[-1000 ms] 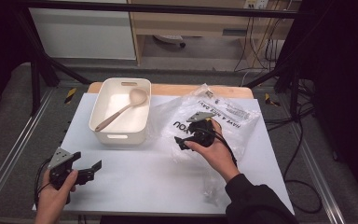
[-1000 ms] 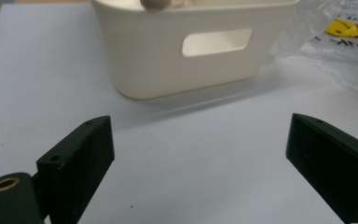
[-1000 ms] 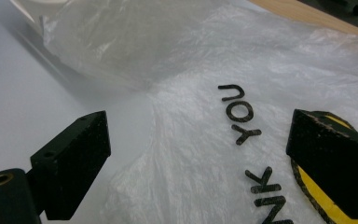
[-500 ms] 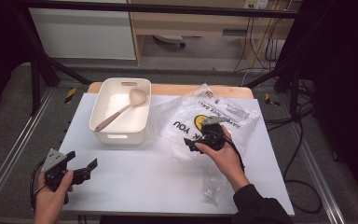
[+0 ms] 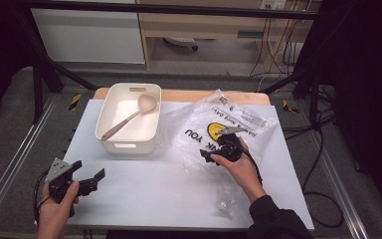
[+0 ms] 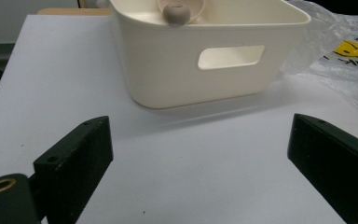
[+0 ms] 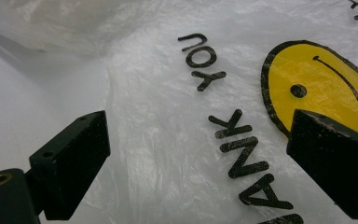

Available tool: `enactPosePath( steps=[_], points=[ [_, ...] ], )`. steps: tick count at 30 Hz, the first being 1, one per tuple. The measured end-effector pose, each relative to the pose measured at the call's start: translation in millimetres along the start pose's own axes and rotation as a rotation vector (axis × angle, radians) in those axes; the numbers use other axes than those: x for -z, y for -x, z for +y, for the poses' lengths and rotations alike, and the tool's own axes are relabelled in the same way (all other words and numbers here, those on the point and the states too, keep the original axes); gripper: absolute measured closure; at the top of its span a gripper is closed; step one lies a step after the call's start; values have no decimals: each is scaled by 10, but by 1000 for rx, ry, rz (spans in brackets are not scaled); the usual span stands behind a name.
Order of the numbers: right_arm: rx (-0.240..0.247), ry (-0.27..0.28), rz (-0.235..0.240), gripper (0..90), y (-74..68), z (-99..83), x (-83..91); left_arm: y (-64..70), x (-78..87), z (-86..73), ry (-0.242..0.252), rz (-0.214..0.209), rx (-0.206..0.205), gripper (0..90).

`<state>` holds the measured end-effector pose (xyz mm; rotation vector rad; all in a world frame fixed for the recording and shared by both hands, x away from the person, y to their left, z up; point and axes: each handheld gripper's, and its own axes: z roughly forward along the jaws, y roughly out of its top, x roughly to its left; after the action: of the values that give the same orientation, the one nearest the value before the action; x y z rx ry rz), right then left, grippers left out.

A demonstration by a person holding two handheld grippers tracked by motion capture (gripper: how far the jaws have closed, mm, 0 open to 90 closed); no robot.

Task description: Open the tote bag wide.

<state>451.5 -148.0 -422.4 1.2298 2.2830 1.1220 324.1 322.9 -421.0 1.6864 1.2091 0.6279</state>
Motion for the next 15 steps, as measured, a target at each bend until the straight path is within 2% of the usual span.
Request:
enactPosePath(
  steps=[6,9,11,13,15],
  points=[
    [-10,-11,0,72,-22,-103,-44,23,-15,-15,-12,0,-2,60],
    [26,-10,-15,79,-44,-130,-44,33,-3,3,-10,-3,-15,61],
    [11,-9,-4,76,-46,-151,-66,32,12,-1,-7,-3,-12,61],
    [26,-20,-13,76,-51,-152,-88,25,7,-5,-10,-3,-15,60],
    [18,-9,-3,75,-54,-146,-89,27,3,-8,-17,-3,-19,61]
  ],
)
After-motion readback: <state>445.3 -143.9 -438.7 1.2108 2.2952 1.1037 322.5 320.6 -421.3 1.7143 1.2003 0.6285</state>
